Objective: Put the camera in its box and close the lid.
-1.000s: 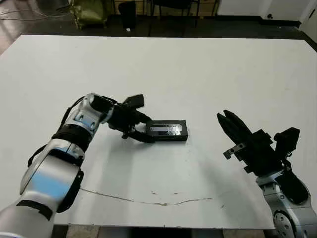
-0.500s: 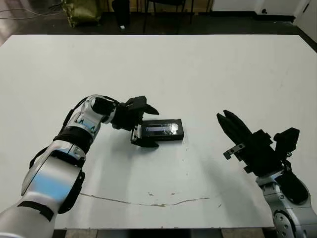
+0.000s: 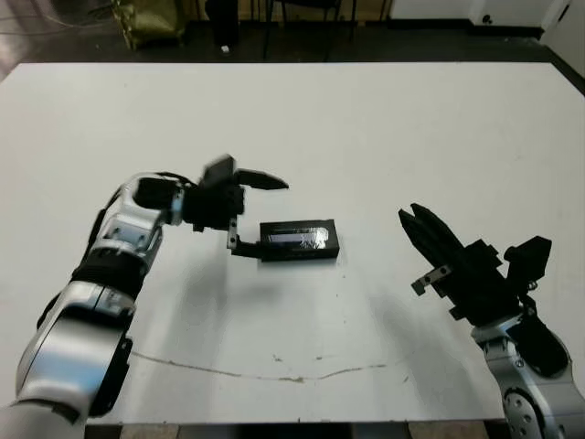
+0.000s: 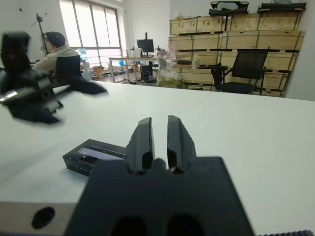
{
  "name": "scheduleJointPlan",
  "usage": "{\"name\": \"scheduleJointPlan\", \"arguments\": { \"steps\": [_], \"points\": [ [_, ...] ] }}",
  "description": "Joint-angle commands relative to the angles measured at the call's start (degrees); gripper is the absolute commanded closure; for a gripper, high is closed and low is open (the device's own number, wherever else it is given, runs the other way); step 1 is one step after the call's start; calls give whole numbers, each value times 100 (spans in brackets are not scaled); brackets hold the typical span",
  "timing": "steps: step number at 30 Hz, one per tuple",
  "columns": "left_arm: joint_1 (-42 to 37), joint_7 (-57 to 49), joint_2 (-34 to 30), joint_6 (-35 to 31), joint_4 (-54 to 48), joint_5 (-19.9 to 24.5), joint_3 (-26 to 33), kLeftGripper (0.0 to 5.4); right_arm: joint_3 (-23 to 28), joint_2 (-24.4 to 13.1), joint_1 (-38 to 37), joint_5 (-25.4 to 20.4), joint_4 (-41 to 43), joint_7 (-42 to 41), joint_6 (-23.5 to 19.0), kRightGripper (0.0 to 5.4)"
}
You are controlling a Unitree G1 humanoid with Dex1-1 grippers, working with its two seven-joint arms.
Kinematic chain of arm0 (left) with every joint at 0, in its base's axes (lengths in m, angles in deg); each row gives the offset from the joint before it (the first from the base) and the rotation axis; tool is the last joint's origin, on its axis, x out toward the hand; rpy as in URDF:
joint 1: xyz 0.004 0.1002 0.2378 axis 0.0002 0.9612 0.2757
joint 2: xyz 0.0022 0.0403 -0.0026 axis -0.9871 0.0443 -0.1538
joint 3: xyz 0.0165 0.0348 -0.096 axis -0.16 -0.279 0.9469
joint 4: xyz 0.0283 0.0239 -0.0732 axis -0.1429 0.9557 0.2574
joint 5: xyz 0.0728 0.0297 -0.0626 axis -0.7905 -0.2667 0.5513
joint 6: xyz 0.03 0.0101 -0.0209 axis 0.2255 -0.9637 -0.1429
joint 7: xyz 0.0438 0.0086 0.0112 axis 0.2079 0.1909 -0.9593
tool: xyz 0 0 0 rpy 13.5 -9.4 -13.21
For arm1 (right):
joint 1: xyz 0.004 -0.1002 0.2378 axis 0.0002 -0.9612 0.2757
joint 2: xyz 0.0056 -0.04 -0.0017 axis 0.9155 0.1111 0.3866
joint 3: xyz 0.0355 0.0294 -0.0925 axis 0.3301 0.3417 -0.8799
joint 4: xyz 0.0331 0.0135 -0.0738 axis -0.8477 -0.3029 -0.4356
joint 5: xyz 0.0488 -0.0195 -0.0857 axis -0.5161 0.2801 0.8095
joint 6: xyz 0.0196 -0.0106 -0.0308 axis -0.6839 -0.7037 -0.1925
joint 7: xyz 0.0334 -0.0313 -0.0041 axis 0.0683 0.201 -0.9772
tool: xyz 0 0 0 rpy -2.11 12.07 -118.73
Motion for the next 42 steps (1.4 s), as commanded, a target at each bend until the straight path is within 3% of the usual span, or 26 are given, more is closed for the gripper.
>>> {"name": "scheduleJointPlan", "arguments": {
  "steps": [1,4,8,13,20,31,42],
  "points": [
    [996,-1879,393,-737,-1460,118,558,64,-38,-16,-73,98,-105,57,-56,540],
    [1441,-2974,683,-1732,-2658,435,735,137,-61,-8,-77,172,-164,61,21,540],
    [1812,-3798,870,-2443,-3717,611,588,239,-82,12,-91,206,-113,109,-17,540],
    [2025,-4337,1058,-2175,-3807,80,-34,356,-101,7,-104,211,-61,177,-146,540],
    [2043,-4751,1295,-2321,-3588,-358,-736,531,-103,24,-118,281,-123,175,-25,540],
    [2007,-4996,1734,-2052,-3024,-674,-1207,538,-118,19,-127,435,-135,223,-20,540],
    [2331,-4642,1313,-1577,-2195,-1259,-1667,538,-94,-6,-143,443,-51,266,-153,540]
  ]
}}
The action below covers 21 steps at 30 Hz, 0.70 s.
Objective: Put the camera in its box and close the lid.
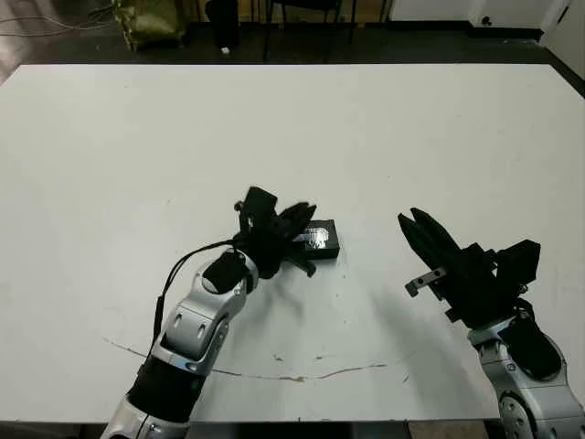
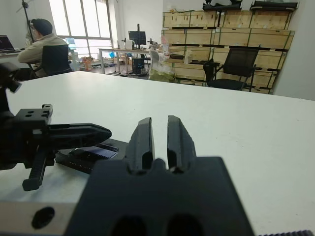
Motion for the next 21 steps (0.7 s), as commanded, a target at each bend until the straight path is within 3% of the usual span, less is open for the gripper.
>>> {"name": "scheduleJointPlan", "arguments": {
  "steps": [1,4,15,21],
  "points": [
    [282,94,-266,-72,340,-159,-7,538,11,-63,-75,19,-35,34,-148,540],
    [365,170,-353,-91,461,-142,56,538,15,-56,-53,-11,-129,-56,-3,540],
    [487,301,-559,-89,659,-221,129,538,2,-40,-58,-53,-33,-31,-95,540],
    [627,196,-478,-612,-335,46,384,538,23,-36,-67,-115,-54,-45,-123,540]
  ]
}}
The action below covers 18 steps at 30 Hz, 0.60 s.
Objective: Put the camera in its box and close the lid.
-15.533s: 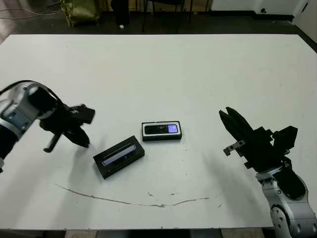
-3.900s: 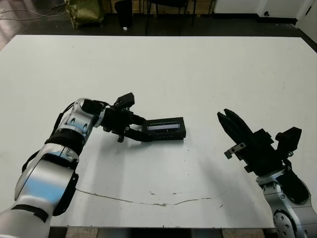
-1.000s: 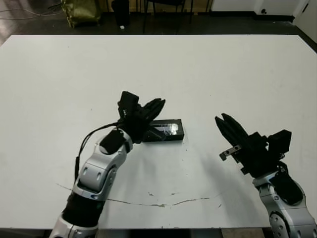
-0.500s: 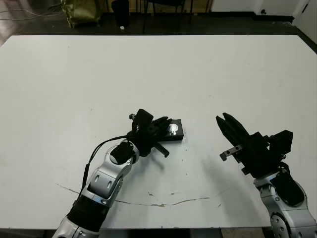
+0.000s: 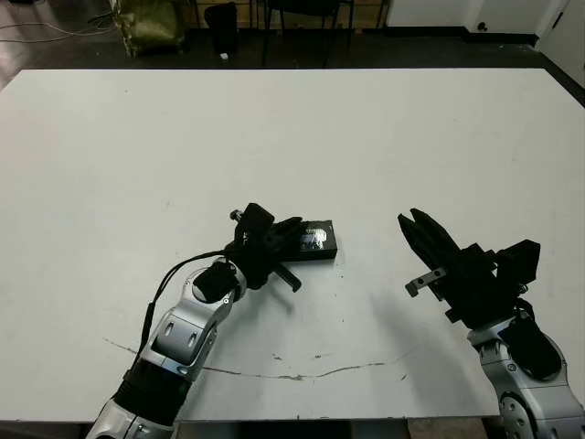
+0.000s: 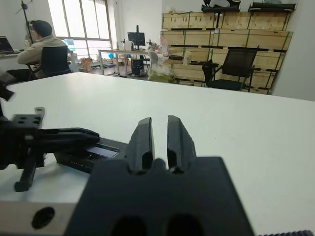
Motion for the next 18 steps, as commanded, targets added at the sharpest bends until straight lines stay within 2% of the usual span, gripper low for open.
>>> {"name": "scheduleJointPlan", "arguments": {
  "steps": [1,6,10,13,15,18],
  "points": [
    [402,-61,-103,-360,-352,160,224,538,24,-21,-65,-66,-71,-9,-74,540],
    [583,18,-246,-2,-1333,345,515,538,26,-44,-17,12,-223,-40,64,540],
    [741,22,-268,651,-1885,555,856,538,60,-58,92,73,-394,-37,158,540],
    [842,-40,-296,976,-2189,704,1156,538,122,-2,200,109,-580,-31,391,540],
    [922,-115,-324,1174,-2347,747,1387,538,208,66,345,-17,-852,-110,602,540],
    [996,-153,-379,1443,-2363,868,1753,538,296,133,529,-124,-1019,-29,593,540]
  ]
}}
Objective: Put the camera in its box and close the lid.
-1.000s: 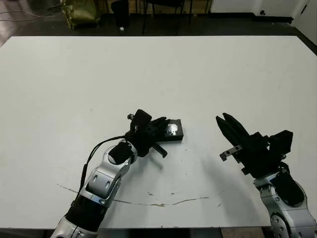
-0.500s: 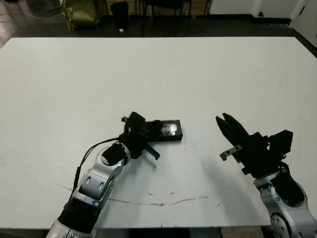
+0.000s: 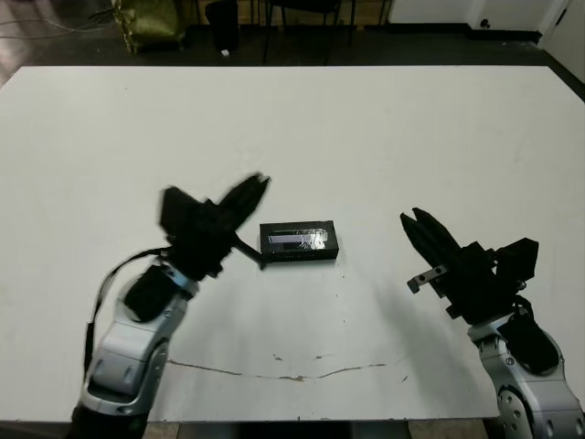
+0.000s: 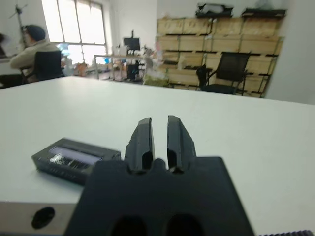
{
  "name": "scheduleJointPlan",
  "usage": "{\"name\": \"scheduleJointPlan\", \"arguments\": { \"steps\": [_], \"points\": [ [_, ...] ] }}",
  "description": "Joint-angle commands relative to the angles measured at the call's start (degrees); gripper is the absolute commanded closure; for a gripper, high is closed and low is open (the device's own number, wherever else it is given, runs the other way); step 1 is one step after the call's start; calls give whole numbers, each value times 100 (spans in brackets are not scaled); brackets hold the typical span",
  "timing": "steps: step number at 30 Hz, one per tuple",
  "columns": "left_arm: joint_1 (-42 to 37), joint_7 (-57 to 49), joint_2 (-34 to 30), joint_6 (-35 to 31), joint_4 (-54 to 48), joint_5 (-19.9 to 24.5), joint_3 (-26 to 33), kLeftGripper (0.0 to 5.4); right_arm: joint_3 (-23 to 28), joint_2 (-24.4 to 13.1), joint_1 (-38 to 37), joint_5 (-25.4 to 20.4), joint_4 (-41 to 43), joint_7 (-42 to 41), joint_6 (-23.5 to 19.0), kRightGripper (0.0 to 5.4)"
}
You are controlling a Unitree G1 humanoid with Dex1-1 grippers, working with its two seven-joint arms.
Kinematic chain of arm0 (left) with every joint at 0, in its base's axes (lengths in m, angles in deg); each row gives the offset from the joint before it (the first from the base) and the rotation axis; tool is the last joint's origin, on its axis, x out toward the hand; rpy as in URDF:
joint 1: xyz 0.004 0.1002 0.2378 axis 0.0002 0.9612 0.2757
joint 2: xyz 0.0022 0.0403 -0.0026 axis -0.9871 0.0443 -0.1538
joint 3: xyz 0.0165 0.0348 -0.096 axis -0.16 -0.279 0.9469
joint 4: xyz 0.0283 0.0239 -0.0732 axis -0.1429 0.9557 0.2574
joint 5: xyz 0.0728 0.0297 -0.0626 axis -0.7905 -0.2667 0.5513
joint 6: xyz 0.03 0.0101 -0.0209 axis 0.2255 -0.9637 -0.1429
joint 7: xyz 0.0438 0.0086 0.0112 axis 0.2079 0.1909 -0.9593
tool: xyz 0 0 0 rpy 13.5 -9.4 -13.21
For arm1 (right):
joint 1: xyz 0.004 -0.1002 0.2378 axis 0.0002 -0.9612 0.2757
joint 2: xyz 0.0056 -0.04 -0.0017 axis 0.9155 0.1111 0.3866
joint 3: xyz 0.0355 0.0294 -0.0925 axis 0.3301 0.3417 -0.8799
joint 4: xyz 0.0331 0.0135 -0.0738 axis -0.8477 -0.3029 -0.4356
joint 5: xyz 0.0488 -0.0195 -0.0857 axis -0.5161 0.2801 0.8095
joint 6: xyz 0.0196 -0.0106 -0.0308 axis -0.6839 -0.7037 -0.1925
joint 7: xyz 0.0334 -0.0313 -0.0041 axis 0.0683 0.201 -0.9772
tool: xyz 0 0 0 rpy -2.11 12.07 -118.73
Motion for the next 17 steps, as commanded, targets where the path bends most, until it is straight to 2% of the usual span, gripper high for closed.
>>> {"name": "scheduleJointPlan", "arguments": {
  "steps": [1,7,11,17],
  "points": [
    [182,-110,-136,217,45,103,402,538,118,75,172,-61,-223,93,13,540],
    [307,-621,-112,607,470,-220,879,538,185,94,483,191,-662,202,310,540],
    [377,-949,-1,1174,1032,-454,1048,538,141,184,518,447,-489,617,116,540],
    [291,-1227,100,1868,2066,-510,1174,538,25,211,505,764,-265,953,-23,540]
  ]
}}
